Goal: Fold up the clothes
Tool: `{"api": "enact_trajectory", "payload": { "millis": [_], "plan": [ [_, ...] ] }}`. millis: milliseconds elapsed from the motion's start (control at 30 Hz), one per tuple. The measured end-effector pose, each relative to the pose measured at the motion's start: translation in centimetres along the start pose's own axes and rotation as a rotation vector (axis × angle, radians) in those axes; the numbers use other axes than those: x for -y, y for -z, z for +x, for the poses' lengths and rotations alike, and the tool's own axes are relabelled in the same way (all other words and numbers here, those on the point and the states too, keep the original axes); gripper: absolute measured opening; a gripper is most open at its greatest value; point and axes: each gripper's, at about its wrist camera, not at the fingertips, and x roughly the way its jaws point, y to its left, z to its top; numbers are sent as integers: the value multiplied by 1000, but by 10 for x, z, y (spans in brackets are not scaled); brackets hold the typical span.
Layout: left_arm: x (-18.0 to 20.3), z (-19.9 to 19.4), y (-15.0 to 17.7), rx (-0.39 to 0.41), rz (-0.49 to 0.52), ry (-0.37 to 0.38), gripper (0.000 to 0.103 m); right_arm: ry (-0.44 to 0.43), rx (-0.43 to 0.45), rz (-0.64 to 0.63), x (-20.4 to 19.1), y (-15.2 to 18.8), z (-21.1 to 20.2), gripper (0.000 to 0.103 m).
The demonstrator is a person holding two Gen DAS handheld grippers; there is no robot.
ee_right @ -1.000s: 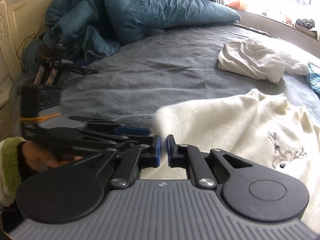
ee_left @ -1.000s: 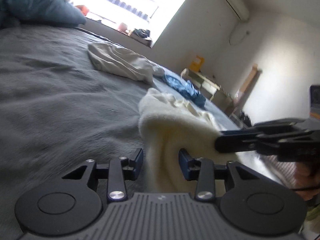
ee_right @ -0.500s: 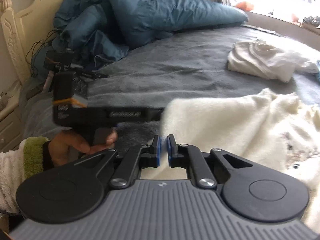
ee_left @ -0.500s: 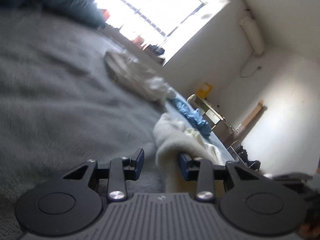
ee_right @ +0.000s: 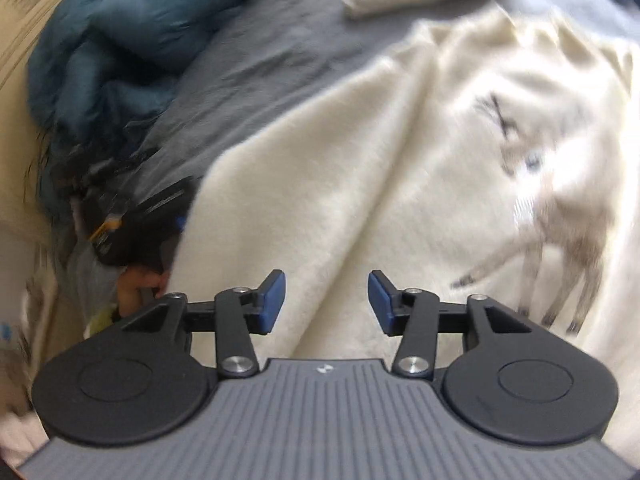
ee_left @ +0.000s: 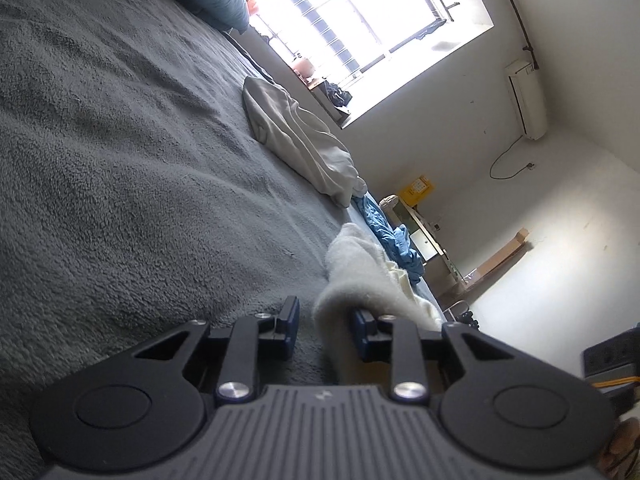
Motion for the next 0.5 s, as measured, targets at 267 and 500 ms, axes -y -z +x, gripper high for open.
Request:
{"api": "enact_trajectory", "payload": {
  "millis": [267,500],
  "plan": [
    [-2,2,0,6,-8,6,28,-61,20,90,10,15,31,24],
    [-4,1,0,2,-21,14,28,39,111,-70,-10,25,11,4]
  ]
}}
